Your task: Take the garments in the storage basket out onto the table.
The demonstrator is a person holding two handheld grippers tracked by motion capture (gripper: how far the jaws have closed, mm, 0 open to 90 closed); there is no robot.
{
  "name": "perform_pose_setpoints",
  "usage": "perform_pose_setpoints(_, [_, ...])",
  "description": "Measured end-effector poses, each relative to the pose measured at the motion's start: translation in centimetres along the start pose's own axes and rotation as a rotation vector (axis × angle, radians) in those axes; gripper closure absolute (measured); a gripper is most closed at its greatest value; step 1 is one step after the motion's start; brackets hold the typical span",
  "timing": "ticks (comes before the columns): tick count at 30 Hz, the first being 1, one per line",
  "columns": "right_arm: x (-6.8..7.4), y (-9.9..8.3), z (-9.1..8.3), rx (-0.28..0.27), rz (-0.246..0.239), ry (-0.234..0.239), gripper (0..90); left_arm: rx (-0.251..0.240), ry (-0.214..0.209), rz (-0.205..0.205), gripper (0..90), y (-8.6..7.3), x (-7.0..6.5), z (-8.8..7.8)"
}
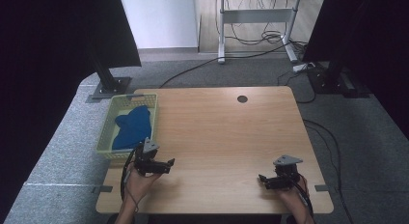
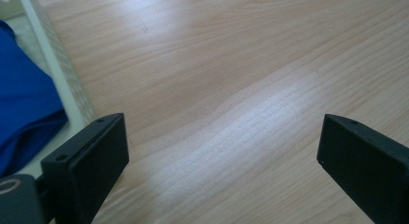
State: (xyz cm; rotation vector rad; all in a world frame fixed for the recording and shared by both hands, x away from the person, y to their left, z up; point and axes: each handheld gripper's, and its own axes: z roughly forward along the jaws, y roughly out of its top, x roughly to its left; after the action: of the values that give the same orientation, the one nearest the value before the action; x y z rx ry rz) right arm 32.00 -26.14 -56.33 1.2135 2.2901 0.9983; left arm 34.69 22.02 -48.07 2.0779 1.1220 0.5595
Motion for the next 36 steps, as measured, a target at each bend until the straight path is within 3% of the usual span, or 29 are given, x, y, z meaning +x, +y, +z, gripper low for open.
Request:
perform_pose_setpoints(14, [0.0, 0.0, 0.0, 0.0, 0.0, 0.0, 4.1, 0.002, 0.027, -0.041, 4.7, 1.1, 2.7, 0.0])
perform_pose_setpoints(36, [0.0, 0.0, 0.0, 0.0, 0.001, 0.0, 4.1, 0.009, 0.073, -0.066, 5.3, 2.2, 5.4, 0.0])
